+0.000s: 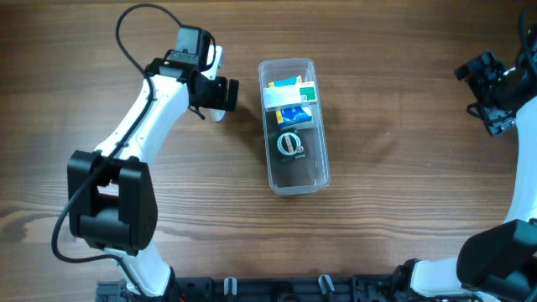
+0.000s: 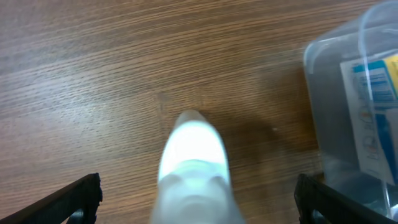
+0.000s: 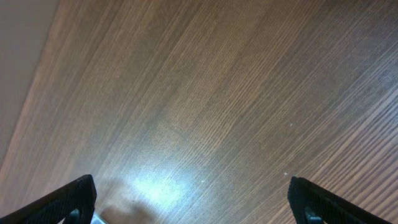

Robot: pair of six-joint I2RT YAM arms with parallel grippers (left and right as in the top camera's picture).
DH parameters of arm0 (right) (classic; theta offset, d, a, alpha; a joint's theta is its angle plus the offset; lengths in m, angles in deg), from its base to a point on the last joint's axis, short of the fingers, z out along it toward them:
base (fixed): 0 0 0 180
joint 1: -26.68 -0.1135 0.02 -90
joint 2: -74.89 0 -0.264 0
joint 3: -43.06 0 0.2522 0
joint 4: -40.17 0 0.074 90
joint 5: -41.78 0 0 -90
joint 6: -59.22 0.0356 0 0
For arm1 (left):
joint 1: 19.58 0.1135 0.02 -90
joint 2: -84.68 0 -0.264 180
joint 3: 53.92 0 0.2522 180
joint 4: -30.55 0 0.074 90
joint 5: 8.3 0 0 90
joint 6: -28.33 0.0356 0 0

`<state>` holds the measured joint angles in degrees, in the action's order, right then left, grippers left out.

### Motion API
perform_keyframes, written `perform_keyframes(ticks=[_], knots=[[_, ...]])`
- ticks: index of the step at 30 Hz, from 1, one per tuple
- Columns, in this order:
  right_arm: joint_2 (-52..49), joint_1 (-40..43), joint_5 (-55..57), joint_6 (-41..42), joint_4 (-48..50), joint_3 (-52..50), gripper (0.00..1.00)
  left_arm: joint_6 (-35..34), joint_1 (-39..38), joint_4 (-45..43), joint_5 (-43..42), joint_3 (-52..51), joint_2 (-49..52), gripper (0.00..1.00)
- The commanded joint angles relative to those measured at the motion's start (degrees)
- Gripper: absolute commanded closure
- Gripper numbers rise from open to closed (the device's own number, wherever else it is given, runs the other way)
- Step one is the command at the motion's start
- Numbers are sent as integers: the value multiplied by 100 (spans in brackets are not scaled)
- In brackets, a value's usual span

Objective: Pack container
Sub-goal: 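Move the left gripper to the small white bottle and grasp it, then carry the white bottle over the container and lower it in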

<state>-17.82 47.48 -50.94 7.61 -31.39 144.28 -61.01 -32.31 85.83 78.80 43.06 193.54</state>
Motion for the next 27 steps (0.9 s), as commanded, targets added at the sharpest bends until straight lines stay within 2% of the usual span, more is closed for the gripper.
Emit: perform_keyframes(ticks=[1,17,18,20,22,23,25,27], knots=[[-74,7,35,72,15,-15,0,173,-17,-17,0,46,133,0],[-74,7,35,70,13,-15,0,192,-17,-195,-2,46,431,0],[-74,7,35,72,15,-15,0,190,-17,-195,-2,46,431,3],[-74,7,35,68,13,-15,0,190,-17,-195,4,46,431,22],[-74,7,35,72,13,-15,0,179,-17,-192,153,48,431,48],[-74,7,35,72,15,-15,0,114,-17,-192,219,48,431,52],[-74,7,35,70,13,-15,0,-4,-17,-190,299,48,431,53],[-74,7,35,72,13,-15,0,-4,-17,-192,299,48,431,59]])
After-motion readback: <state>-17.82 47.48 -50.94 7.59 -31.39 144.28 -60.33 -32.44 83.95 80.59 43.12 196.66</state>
